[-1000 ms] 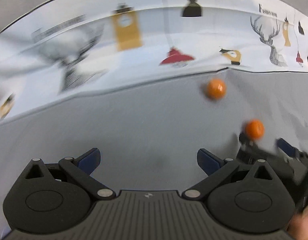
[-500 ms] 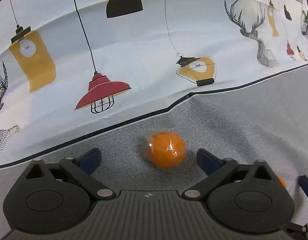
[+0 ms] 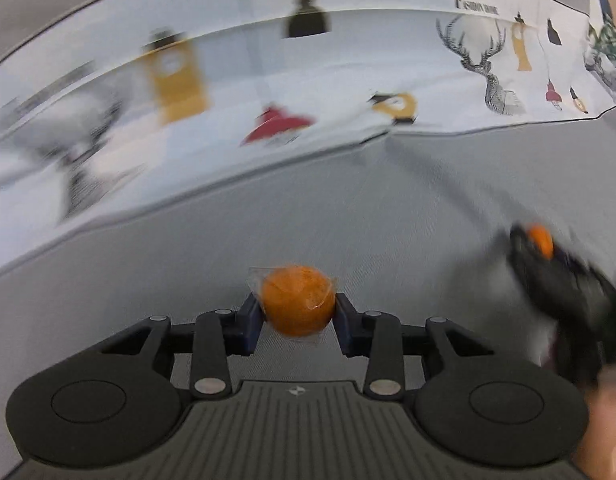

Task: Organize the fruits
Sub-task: 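Grasp a loose mandarin orange with the right tool while the left tool grasps another, then carry both oranges over the blue plate and open both tools to drop them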

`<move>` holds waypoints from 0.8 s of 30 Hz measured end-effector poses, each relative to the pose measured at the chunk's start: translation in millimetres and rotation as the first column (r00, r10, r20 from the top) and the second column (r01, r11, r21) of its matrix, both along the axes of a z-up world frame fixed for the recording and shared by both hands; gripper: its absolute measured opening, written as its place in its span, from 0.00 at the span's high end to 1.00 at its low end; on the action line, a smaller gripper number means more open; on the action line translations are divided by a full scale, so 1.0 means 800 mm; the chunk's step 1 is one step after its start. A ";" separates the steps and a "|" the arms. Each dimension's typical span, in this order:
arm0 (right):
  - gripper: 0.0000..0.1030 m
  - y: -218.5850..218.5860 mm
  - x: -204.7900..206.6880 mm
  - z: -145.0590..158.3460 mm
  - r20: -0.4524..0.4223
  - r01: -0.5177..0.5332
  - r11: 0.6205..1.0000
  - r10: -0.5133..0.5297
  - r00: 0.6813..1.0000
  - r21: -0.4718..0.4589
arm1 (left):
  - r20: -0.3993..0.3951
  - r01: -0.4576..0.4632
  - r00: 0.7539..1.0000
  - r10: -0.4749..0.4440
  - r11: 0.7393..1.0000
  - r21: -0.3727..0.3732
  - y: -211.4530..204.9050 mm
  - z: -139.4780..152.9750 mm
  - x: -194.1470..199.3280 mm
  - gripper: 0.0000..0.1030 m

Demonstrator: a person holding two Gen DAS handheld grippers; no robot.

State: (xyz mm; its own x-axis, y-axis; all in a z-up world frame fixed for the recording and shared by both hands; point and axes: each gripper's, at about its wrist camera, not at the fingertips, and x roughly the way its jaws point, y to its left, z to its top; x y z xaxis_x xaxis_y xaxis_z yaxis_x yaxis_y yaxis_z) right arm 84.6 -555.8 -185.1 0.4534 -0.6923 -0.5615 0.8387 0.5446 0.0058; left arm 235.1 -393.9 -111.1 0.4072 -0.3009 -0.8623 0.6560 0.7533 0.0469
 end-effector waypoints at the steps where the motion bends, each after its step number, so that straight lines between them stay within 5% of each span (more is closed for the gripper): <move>1: 0.64 0.002 -0.004 0.002 0.003 0.009 1.000 -0.009 1.000 -0.005 | -0.004 -0.020 1.000 0.020 1.000 0.007 0.027 0.017 -0.018 0.60; 6: 0.64 0.047 -0.047 0.048 0.043 -0.009 1.000 0.008 0.999 0.011 | -0.008 -0.104 0.995 0.104 0.994 0.028 0.162 0.085 -0.092 0.60; 11: 0.64 0.157 -0.137 0.139 0.131 -0.215 0.977 0.212 0.969 0.010 | -0.011 -0.176 0.984 0.177 0.984 0.041 0.278 0.129 -0.171 0.60; 17: 0.64 0.308 -0.240 0.208 0.170 -0.540 0.834 0.519 0.838 0.111 | 0.013 -0.205 0.979 0.204 0.977 0.055 0.376 0.150 -0.260 0.60; 24: 0.64 0.438 -0.273 0.254 0.198 -0.739 0.655 0.712 0.673 0.158 | 0.055 -0.265 0.963 0.265 0.964 0.006 0.462 0.161 -0.339 0.60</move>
State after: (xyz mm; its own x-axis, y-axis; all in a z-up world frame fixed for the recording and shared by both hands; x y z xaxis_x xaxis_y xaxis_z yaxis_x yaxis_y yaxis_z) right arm -134.0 -205.5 18.4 0.8263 0.0116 -0.5631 0.1622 0.9526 0.2575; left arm -36.4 -24.1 17.5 0.5159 -0.1646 -0.8407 0.4293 0.8989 0.0875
